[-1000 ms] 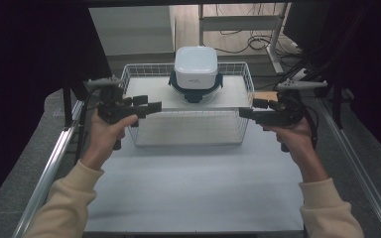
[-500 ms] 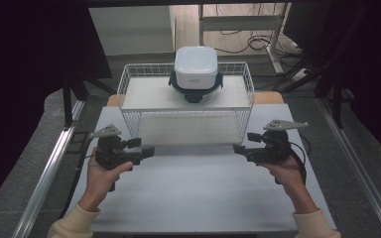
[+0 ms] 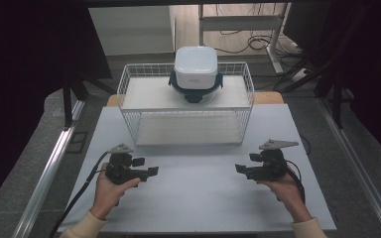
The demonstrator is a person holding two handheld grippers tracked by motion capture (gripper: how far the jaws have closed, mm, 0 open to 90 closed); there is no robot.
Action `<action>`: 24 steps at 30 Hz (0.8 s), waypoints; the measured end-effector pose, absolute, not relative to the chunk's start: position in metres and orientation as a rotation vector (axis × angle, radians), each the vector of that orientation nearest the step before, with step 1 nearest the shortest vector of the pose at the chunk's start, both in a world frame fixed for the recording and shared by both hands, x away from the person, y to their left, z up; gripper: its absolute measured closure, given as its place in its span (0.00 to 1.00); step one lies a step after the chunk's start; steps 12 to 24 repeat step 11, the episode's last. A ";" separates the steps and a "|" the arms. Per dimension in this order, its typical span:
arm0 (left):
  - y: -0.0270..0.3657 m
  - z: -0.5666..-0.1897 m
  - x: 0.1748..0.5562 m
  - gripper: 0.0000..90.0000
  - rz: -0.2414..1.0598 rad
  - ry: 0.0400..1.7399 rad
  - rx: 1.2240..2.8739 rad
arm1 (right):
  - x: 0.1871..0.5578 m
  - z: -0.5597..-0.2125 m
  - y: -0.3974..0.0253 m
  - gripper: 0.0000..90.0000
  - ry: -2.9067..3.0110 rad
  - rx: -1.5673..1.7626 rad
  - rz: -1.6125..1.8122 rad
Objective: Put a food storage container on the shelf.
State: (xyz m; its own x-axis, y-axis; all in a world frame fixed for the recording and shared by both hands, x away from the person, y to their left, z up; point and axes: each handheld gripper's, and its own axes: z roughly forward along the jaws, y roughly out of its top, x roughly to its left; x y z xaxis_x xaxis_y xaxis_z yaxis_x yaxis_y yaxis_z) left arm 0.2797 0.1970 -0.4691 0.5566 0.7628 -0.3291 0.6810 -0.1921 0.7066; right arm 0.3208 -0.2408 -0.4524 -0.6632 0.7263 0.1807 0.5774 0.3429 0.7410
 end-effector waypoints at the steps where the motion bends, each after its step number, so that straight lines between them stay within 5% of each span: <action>1: 0.197 -0.470 0.280 0.30 0.118 1.174 1.924 | 0.321 -0.452 -0.241 0.27 2.421 1.190 1.223; 24: 0.199 -0.475 0.287 0.30 0.105 1.190 1.924 | 0.319 -0.453 -0.242 0.24 2.419 1.138 1.270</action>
